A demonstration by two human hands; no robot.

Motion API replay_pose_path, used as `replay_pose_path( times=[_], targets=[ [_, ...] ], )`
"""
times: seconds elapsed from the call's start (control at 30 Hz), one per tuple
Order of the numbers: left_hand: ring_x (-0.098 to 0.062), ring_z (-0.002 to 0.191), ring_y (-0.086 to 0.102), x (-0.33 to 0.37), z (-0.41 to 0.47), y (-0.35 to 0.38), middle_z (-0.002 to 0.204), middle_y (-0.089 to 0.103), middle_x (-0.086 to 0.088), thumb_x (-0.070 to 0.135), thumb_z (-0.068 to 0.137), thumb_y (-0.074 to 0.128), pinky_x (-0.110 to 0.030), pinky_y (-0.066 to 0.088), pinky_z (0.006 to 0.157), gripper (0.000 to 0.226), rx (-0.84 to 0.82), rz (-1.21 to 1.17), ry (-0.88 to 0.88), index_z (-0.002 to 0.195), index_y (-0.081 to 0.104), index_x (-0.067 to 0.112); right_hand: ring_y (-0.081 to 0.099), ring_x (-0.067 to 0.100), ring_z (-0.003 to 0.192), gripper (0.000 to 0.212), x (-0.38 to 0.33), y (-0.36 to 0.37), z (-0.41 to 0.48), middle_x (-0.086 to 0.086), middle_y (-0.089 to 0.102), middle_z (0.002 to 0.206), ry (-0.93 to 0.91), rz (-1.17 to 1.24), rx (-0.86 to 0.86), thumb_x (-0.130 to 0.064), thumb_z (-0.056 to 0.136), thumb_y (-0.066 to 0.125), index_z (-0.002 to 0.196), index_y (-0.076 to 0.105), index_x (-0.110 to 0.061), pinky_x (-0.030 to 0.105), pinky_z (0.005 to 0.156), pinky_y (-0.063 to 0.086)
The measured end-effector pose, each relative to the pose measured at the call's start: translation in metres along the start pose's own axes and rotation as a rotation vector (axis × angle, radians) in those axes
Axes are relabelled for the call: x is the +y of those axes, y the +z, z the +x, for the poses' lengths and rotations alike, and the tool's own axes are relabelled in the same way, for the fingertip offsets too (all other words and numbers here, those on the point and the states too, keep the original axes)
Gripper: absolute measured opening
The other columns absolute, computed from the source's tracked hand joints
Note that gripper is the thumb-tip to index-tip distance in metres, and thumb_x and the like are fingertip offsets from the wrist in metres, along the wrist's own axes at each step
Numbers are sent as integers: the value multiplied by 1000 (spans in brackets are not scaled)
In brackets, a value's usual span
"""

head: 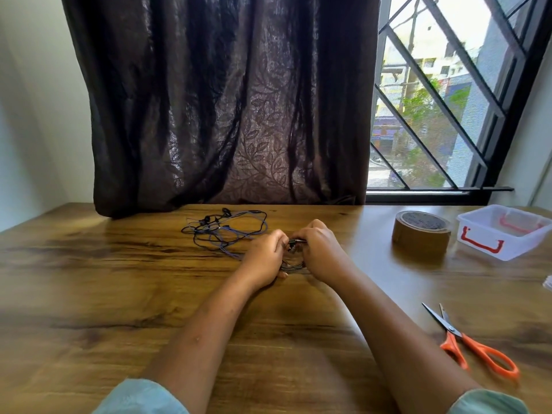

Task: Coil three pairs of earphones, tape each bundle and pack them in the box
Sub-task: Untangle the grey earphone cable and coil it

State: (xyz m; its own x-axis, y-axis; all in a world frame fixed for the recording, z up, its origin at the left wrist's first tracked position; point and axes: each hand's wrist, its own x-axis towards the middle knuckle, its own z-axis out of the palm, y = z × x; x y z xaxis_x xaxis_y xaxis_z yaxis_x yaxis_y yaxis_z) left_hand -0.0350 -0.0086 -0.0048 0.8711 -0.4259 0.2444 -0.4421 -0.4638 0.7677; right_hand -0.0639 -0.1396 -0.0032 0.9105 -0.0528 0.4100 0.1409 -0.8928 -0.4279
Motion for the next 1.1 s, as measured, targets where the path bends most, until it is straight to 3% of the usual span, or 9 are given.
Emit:
replay_pose_path(
  times=[0.13, 0.27, 0.33, 0.4, 0.5, 0.6, 0.77, 0.87, 1.1],
  targets=[
    [-9, 68, 52, -5, 2, 1, 84, 50, 1, 28, 102, 32, -20, 42, 54, 22, 51, 216, 131, 86, 46, 20, 44, 20, 113, 32, 2, -4, 3, 10, 44, 121, 50, 32, -124, 2, 94, 43, 121, 60, -6, 19, 86, 39],
    [-18, 67, 56, -7, 2, -3, 81, 51, -1, 30, 102, 32, -24, 47, 48, 25, -10, 151, 129, 82, 44, 22, 39, 20, 114, 22, 2, -12, 1, 8, 38, 123, 140, 161, -275, -2, 95, 40, 101, 60, -10, 23, 86, 38],
    [-16, 63, 54, -9, 3, -5, 80, 53, -4, 30, 102, 33, -22, 48, 46, 26, -48, 84, 99, 79, 44, 24, 40, 21, 109, 20, 3, -11, 2, 9, 40, 118, 154, 192, -341, -1, 91, 44, 85, 54, -17, 27, 77, 42],
    [-14, 60, 51, -10, 4, -7, 76, 53, -3, 32, 101, 34, -33, 53, 54, 26, -76, 31, 73, 79, 45, 26, 43, 19, 95, 23, 4, -9, 3, 9, 46, 105, 163, 247, -367, 2, 86, 45, 77, 52, -18, 31, 63, 43],
    [-10, 64, 53, -9, 3, -9, 77, 56, 4, 34, 101, 33, -32, 48, 58, 25, -149, -136, 10, 85, 50, 28, 54, 25, 76, 19, 5, -9, 0, 8, 55, 82, 182, 420, -346, 6, 84, 47, 77, 56, -10, 41, 60, 46],
    [-6, 70, 54, -4, 1, -11, 84, 56, 8, 31, 102, 34, -21, 45, 54, 13, -162, -240, -68, 98, 46, 29, 59, 21, 81, 8, 3, -8, -2, 8, 63, 87, 139, 411, -311, -11, 83, 68, 84, 61, -7, 43, 72, 51],
    [-10, 74, 57, -6, 1, -11, 90, 62, 2, 32, 102, 34, -20, 46, 52, 29, -178, -356, -153, 117, 53, 16, 50, 11, 82, 15, 3, -5, 1, -5, 56, 88, 31, 172, -100, -22, 88, 67, 78, 55, -22, 11, 59, 34],
    [-9, 70, 56, -7, 2, -10, 82, 58, 0, 28, 102, 34, -20, 49, 54, 30, -206, -442, -189, 113, 54, 10, 52, 3, 85, 25, 4, -5, -2, -8, 57, 95, -28, 301, 32, -14, 80, 74, 99, 61, -24, 2, 67, 37],
    [-12, 75, 66, -4, -1, -13, 90, 67, -5, 20, 102, 36, -34, 56, 73, 27, -309, -722, -273, 116, 54, 6, 61, 9, 93, 25, 9, -2, 0, -6, 67, 98, -174, 227, 77, -6, 82, 68, 103, 67, -20, 19, 83, 48]
  ],
)
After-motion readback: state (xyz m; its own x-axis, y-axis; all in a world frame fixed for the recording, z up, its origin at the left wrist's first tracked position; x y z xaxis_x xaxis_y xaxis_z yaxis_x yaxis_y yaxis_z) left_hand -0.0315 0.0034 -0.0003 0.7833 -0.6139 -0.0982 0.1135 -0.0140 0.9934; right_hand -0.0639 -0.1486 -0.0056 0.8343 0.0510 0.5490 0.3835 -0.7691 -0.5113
